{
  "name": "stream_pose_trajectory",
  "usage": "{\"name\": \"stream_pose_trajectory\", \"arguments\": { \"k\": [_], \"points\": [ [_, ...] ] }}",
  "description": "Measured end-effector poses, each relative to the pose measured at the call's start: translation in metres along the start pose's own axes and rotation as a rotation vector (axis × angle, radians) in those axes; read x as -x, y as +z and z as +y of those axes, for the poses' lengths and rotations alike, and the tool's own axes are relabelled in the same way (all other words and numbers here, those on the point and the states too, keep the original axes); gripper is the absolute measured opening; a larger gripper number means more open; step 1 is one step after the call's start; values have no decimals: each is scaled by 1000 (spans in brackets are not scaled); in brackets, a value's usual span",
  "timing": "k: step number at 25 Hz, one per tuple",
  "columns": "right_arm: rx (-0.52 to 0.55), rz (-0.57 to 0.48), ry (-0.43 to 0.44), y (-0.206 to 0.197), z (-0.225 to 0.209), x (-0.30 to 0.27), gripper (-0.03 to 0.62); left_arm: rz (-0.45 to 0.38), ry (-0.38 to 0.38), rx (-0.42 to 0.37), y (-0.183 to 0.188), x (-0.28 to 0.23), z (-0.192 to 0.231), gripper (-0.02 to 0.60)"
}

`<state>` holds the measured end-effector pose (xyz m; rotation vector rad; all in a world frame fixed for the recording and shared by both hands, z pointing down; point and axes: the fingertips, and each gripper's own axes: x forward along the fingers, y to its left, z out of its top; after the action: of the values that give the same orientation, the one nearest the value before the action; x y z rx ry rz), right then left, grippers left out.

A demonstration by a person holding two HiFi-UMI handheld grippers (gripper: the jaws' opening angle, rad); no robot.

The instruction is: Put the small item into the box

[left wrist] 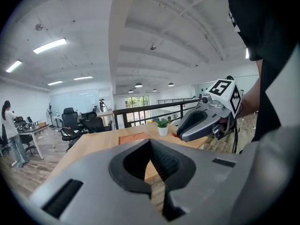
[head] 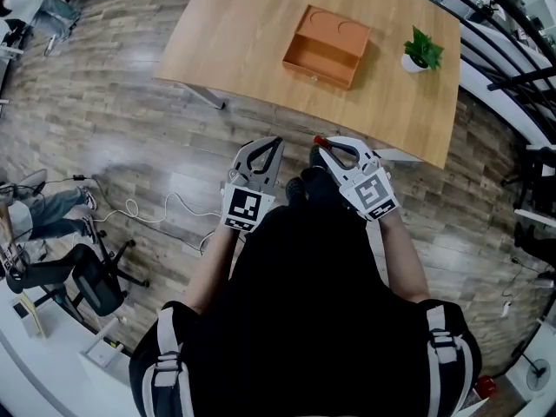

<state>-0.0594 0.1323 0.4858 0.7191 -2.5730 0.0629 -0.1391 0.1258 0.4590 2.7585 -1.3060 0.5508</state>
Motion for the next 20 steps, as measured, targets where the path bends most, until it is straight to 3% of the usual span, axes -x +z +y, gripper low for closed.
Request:
{"name": "stream_pose_trajectory", "arguments": {
  "k": [10, 20],
  "points": [
    [6, 0, 49, 1, -12, -22, 65, 29, 25, 22, -7, -13, 13, 21],
    [3, -12, 49, 2, -51, -31, 65, 29, 58, 36, 2, -45, 27, 21]
  ]
}}
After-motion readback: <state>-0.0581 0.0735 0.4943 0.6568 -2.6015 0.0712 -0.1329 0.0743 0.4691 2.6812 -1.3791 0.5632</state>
